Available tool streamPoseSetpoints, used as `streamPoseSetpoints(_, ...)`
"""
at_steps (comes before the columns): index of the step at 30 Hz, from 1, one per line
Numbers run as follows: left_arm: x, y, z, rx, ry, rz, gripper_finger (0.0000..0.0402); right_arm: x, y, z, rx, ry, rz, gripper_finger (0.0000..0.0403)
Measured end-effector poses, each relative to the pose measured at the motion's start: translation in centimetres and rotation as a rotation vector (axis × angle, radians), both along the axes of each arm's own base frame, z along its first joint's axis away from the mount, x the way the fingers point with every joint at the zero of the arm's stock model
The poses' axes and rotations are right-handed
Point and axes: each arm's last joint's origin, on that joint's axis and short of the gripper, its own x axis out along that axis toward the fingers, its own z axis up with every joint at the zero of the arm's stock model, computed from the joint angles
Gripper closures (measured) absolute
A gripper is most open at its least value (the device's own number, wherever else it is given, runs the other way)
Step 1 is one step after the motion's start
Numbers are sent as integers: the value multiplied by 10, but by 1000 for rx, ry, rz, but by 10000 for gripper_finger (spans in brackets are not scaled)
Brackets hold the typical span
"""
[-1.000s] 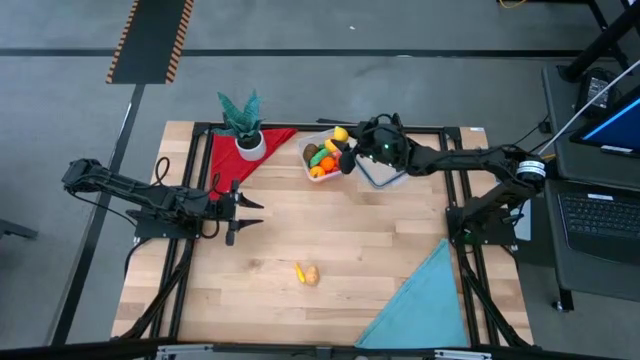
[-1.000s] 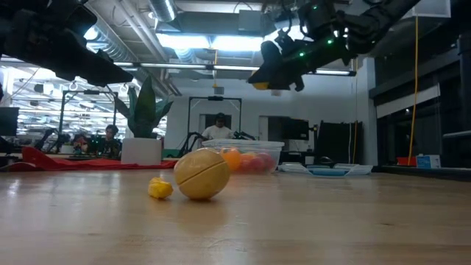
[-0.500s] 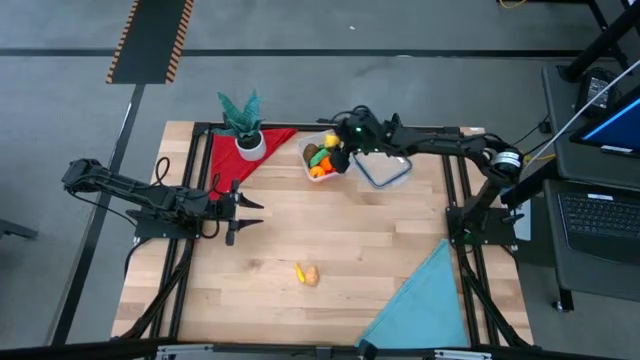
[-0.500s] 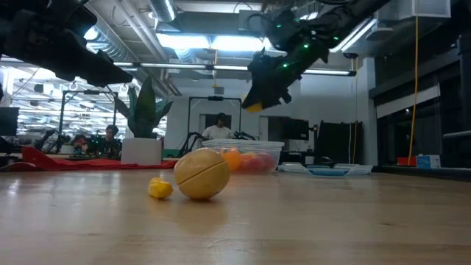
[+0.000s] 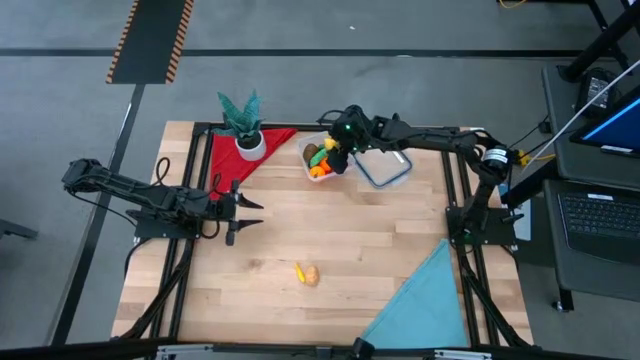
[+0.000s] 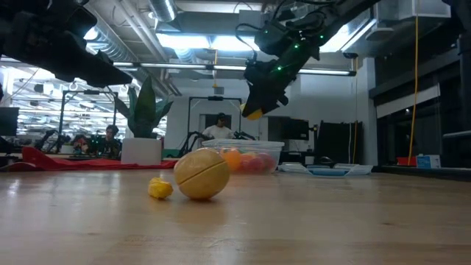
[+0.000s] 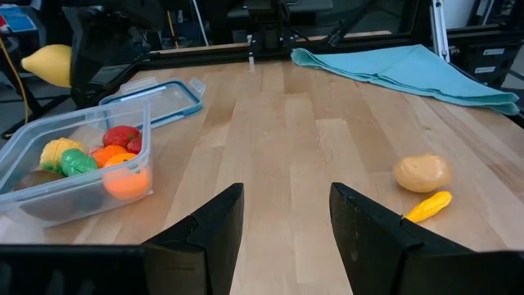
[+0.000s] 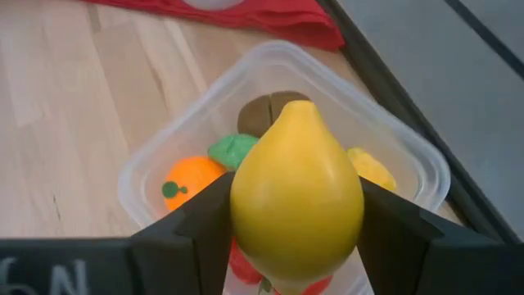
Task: Pick and placing Produce into tupperware
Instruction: Put the yellow lemon into the transparent container
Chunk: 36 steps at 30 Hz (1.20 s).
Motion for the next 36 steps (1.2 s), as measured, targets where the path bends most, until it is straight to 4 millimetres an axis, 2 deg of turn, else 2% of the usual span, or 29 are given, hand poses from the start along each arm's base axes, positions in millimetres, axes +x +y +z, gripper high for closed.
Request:
streamPoseSetpoints(4,0,0,-1,2,12,0,227,1,1,-5,17,19,-5,193)
streamPoseSetpoints(11,0,0,-1,3,15,0,227,9,0,-35,49,86,-1,193)
streamPoseSetpoints(18,0,0,-1,3,15,0,227,15,-3,-54,75,111,-18,193)
streamPoseSetpoints(25,0,0,-1,3,14,0,227,16,-6,-57,13,130,-61,192)
streamPoseSetpoints(32,0,0,-1,2,14,0,227,14,-9,-58,23,130,-82,121)
streamPoseSetpoints(36,0,0,-1,2,14,0,227,14,-8,-58,21,131,-83,109)
